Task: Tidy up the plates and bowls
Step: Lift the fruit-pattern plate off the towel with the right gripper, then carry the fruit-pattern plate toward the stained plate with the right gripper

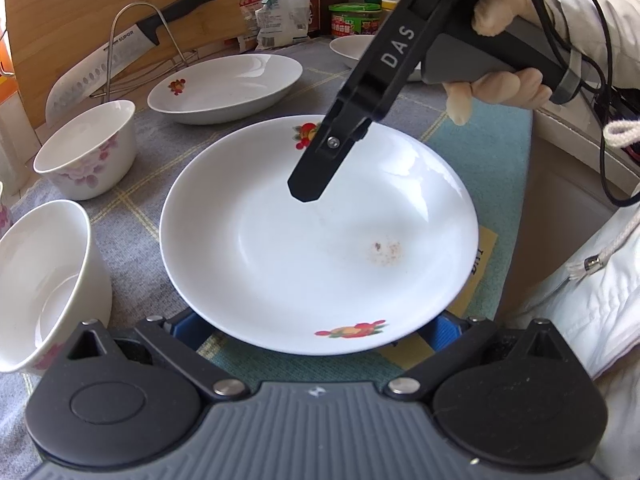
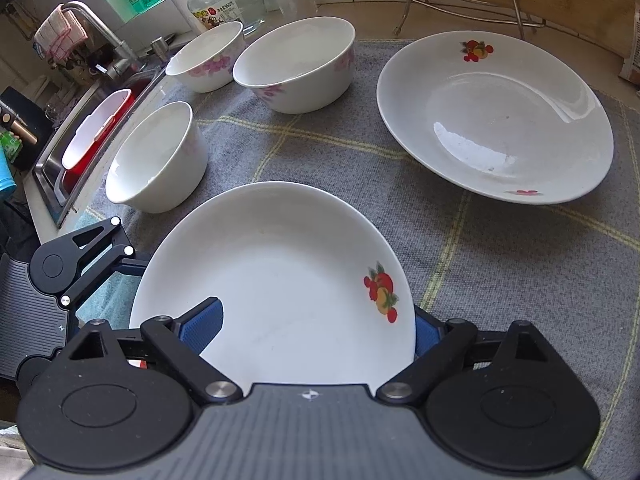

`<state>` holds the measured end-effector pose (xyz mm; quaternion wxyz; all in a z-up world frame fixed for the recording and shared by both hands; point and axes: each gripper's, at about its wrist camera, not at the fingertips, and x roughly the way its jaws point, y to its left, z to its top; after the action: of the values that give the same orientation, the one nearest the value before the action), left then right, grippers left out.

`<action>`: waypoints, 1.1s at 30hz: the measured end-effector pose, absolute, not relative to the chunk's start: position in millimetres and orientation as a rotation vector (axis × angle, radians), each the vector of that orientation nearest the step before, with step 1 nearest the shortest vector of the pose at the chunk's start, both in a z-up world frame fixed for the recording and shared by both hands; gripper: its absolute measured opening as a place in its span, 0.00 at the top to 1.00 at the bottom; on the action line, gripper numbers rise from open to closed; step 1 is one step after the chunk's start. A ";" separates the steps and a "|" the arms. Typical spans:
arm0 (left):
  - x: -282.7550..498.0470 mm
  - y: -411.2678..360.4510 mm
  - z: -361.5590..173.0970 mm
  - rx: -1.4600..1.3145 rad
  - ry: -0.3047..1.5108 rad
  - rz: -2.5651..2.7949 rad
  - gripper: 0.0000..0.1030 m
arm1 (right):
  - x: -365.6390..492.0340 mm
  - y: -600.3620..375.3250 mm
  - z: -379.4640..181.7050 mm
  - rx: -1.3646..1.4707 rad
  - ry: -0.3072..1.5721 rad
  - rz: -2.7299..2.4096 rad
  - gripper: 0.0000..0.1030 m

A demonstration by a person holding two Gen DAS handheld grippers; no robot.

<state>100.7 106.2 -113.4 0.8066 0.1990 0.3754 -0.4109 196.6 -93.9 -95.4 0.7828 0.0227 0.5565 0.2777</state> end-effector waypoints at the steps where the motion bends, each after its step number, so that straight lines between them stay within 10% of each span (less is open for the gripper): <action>1: 100.9 106.1 -113.4 0.425 0.805 -0.879 0.01 | 197.2 -94.2 -95.5 0.052 1.203 0.602 0.07; 33: 109.8 65.9 -97.7 0.423 0.788 -0.849 0.01 | 198.9 -145.3 -68.8 0.047 1.153 0.619 0.07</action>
<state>109.8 65.9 -97.7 0.8159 0.1986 0.3695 -0.3980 198.9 -145.3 -68.8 0.7932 0.0220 0.5361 0.2879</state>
